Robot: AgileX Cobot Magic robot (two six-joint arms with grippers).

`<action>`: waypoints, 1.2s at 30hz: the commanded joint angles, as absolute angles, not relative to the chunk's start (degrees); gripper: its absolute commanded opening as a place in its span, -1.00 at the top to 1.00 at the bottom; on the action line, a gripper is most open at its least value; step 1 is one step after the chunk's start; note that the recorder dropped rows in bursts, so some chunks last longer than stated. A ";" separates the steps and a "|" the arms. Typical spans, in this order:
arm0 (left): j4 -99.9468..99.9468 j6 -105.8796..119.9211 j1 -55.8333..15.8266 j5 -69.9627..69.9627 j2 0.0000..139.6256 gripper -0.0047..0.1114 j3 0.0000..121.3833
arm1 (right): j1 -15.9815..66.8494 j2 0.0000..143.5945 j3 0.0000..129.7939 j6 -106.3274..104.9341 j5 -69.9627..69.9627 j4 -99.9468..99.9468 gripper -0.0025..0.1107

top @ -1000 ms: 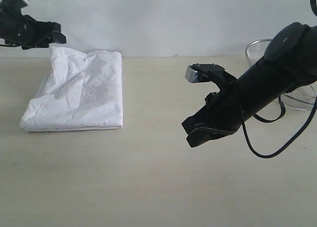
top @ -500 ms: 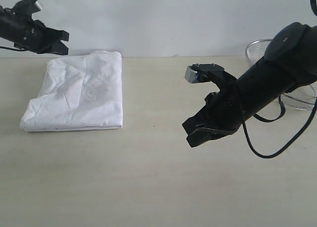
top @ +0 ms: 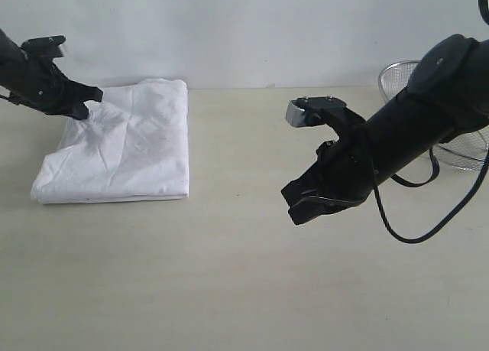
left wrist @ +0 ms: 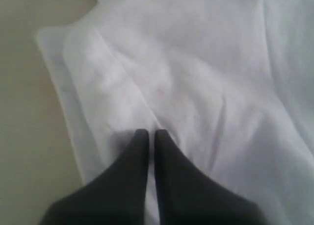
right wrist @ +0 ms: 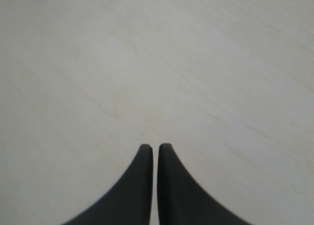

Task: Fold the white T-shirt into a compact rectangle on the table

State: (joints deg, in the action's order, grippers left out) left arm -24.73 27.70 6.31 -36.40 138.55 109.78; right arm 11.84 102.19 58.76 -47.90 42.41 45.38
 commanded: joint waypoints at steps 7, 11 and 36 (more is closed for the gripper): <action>-23.27 27.91 6.08 -35.95 127.32 0.84 110.04 | 11.41 99.94 58.68 -50.61 39.83 45.33 0.96; -23.11 27.91 6.08 -44.56 119.57 0.84 109.91 | 11.41 95.37 58.68 -52.66 34.74 44.67 0.96; -43.08 27.83 -20.69 -5.76 54.53 0.84 17.05 | 22.51 46.43 18.87 -54.06 9.63 61.08 0.96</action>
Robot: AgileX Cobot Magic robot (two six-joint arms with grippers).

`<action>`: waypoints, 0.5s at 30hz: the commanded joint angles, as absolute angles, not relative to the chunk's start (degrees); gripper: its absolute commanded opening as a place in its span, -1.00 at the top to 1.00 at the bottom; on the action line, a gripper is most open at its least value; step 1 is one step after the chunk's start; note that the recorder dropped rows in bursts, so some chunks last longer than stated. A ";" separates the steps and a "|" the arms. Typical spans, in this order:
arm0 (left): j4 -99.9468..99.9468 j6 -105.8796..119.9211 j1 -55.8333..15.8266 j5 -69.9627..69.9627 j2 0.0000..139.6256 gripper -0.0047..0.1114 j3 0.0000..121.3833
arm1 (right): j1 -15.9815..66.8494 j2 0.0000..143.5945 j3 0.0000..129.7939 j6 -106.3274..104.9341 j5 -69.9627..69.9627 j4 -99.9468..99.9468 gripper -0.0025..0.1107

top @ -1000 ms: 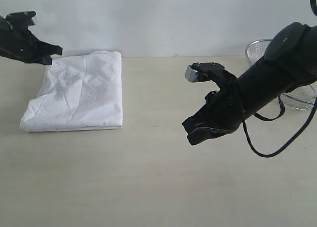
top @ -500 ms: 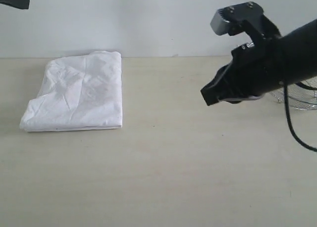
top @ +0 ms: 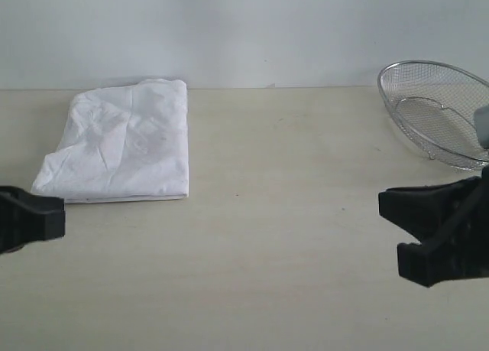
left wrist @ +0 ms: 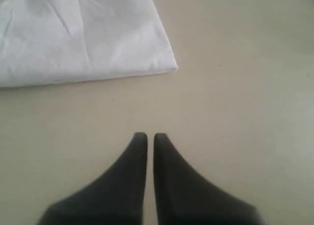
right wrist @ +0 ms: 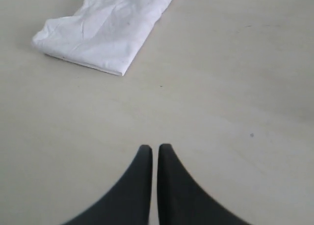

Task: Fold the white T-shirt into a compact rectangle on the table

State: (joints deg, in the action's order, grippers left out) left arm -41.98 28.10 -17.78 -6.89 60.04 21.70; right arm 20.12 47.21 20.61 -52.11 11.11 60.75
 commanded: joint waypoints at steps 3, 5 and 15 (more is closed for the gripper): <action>-43.19 27.83 -22.24 -3.99 50.76 0.84 13.82 | 25.29 46.43 17.67 -56.29 5.61 61.08 0.96; -44.62 27.83 -22.52 -2.07 48.76 0.84 11.56 | 27.47 46.43 17.05 -58.68 1.73 61.08 0.96; -46.78 27.83 -22.52 4.47 46.63 0.84 7.67 | 32.03 46.43 15.61 -45.94 -5.78 61.30 0.96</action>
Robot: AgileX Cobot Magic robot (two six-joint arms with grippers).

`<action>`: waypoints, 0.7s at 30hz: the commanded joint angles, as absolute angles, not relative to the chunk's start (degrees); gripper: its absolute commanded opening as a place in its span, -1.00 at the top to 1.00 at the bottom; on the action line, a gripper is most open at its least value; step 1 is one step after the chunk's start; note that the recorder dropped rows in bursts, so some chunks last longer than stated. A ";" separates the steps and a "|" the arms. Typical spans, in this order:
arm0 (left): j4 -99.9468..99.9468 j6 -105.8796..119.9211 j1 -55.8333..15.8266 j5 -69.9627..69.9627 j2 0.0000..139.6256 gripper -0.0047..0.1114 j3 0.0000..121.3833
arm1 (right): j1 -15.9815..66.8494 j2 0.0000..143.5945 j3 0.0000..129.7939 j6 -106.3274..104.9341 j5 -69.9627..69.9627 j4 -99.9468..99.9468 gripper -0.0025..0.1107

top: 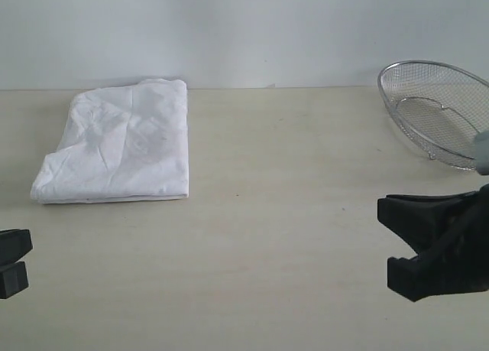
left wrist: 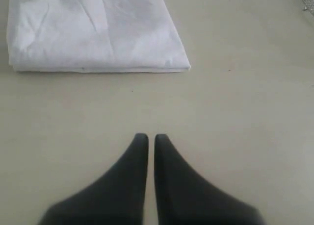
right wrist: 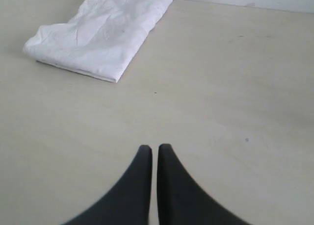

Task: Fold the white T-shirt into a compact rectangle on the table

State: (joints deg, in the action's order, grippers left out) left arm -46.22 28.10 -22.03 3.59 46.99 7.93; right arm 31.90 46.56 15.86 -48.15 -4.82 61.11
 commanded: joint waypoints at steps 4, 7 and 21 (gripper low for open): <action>-46.78 27.83 -22.52 4.60 46.63 0.84 7.67 | 32.03 46.43 15.61 -45.94 -5.78 61.30 0.96; -46.78 27.83 -22.52 4.74 46.63 0.84 7.67 | 32.03 46.43 15.61 -45.94 -5.78 61.30 0.96; -46.78 27.93 -22.52 4.59 46.63 0.84 7.67 | 21.14 30.09 14.93 -45.97 -2.78 61.30 0.96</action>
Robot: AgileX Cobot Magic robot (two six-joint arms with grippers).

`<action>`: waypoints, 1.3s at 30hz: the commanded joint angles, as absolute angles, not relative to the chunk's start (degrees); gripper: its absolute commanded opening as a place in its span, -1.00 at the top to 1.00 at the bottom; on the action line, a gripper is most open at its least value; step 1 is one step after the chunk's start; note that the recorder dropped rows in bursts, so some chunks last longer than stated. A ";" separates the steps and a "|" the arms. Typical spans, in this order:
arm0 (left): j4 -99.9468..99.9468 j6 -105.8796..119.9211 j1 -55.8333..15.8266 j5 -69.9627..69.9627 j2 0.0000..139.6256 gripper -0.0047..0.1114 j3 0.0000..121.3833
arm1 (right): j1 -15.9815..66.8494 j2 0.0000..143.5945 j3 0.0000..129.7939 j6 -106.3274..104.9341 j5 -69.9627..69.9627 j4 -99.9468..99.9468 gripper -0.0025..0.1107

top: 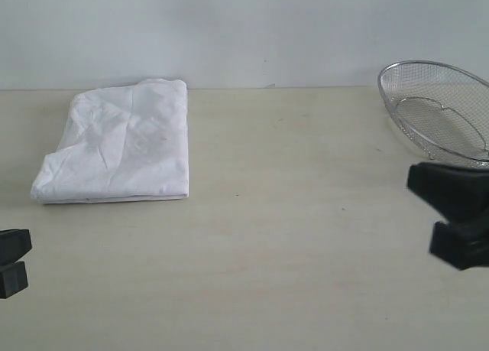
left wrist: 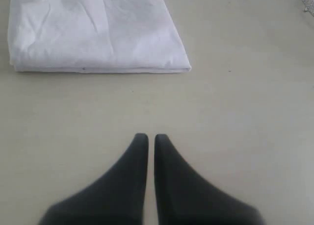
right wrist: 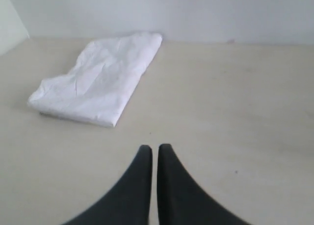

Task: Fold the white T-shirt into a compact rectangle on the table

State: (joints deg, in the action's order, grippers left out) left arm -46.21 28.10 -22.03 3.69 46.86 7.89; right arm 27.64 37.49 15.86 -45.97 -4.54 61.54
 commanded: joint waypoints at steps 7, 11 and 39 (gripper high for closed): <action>-46.78 28.07 -22.52 4.65 46.63 0.84 7.67 | 6.58 17.85 9.51 -45.97 1.89 61.30 0.96; -46.78 28.05 -22.52 4.76 46.63 0.84 7.67 | 1.22 12.26 6.09 -45.97 4.81 61.30 0.96; -46.67 28.05 -22.52 4.74 46.63 0.84 7.67 | -5.05 0.04 0.00 0.71 18.79 5.39 0.96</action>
State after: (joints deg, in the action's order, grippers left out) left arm -46.31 28.10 -22.03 3.92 46.86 7.80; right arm -4.61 1.99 -0.06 -3.25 16.84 11.30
